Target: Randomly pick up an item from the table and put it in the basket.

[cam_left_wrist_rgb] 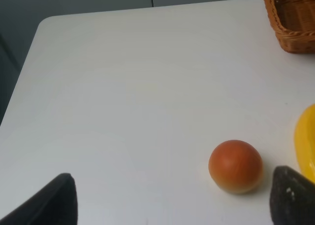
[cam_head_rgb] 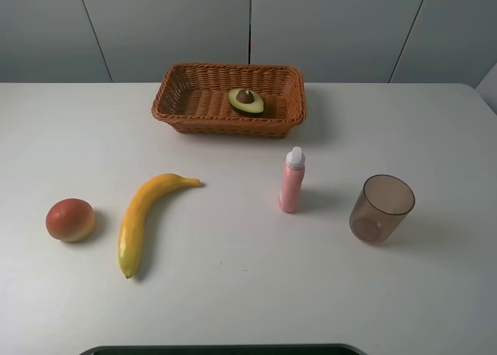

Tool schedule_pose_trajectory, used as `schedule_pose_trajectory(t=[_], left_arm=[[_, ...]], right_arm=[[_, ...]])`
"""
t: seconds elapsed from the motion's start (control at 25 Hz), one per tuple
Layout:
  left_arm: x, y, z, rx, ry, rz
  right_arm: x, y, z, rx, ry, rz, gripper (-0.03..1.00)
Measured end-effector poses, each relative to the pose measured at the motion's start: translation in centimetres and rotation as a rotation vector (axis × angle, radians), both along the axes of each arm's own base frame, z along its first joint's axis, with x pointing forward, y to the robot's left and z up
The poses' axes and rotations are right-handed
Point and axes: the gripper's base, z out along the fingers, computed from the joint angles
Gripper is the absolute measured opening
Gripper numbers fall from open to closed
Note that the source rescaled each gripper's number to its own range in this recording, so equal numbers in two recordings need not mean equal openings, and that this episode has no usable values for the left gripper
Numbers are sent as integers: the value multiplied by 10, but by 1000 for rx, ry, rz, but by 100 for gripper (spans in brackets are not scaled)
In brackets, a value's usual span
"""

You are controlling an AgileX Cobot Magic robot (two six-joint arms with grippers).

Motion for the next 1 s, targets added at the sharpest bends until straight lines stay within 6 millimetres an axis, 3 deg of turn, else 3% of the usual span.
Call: schedule_pose_trajectory(t=[0.28, 0.56, 0.68, 1.0], left_arm=[[0, 0, 0, 0, 0, 0], [0, 0, 0, 0, 0, 0], [0, 0, 0, 0, 0, 0], [0, 0, 0, -2, 0, 1]], right_arm=[[-71, -7, -67, 59, -18, -14, 99], [-113, -10, -119, 127, -105, -14, 99], [-121, -13, -130, 134, -130, -52, 100], [-129, -26, -131, 85, -189, -166, 100]])
